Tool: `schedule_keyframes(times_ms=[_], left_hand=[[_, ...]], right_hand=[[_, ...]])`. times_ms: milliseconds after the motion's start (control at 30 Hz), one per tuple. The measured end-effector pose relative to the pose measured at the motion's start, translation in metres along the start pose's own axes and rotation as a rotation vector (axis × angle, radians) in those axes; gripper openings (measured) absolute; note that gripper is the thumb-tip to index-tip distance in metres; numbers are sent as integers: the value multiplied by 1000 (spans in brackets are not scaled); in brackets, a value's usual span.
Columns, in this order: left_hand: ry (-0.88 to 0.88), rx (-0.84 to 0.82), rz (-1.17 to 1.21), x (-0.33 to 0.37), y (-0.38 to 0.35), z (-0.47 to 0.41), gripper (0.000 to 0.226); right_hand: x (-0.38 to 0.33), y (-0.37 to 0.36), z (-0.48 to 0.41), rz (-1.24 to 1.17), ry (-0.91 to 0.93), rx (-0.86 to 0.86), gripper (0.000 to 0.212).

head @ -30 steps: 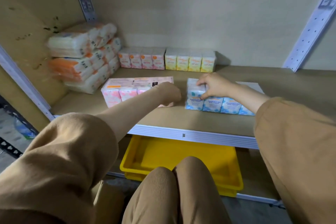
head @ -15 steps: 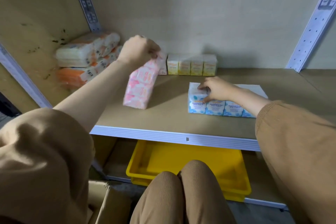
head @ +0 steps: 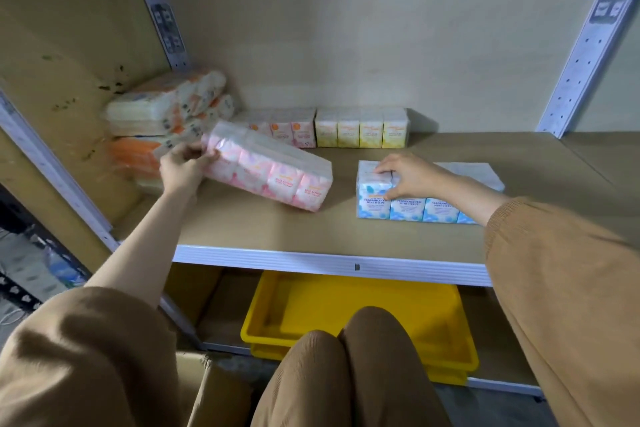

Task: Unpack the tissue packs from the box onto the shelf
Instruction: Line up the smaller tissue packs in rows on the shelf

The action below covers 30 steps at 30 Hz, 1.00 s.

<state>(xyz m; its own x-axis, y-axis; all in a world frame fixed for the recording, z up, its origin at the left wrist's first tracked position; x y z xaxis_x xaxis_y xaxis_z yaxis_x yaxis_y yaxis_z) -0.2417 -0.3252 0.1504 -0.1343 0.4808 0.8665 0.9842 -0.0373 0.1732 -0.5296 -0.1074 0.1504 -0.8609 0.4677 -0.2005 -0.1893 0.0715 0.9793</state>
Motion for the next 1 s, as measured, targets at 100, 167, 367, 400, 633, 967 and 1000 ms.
schedule_keyframes(times_ms=[100,167,367,400,633,967,1000], left_hand=[[79,-28,-175,-22,18,17,16],[114,-32,-239,-33,25,32,17],[40,-90,-411,-21,28,56,49],[-50,-117,-495,-13,25,58,55],[-497,-618,-780,8,-49,75,72],[-475,-601,-785,-14,-95,27,64],[-471,-600,-777,-17,-100,20,64]], right_hand=[[4,2,4,-51,-6,26,56],[9,4,6,-76,-21,49,56],[34,15,16,-59,-112,75,59],[37,15,18,-26,-126,73,60],[34,1,23,94,-182,80,71],[10,-14,-29,-17,-217,147,63],[8,-16,-38,-12,-221,147,62]])
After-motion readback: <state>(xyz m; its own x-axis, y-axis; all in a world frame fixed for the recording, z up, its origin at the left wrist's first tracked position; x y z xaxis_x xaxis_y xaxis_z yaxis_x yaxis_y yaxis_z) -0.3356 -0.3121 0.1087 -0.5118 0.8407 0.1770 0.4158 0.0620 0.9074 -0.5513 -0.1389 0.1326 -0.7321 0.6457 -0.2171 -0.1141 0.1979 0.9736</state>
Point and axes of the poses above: each hand's wrist, its own z-axis away from the middle knuckle, its own y-axis out of the back of the hand, x = y × z, the point moved 4 cm from there along -z, towards the middle knuckle, and after that the axes turned 15 degrees about -y, right-handed, at the moved point
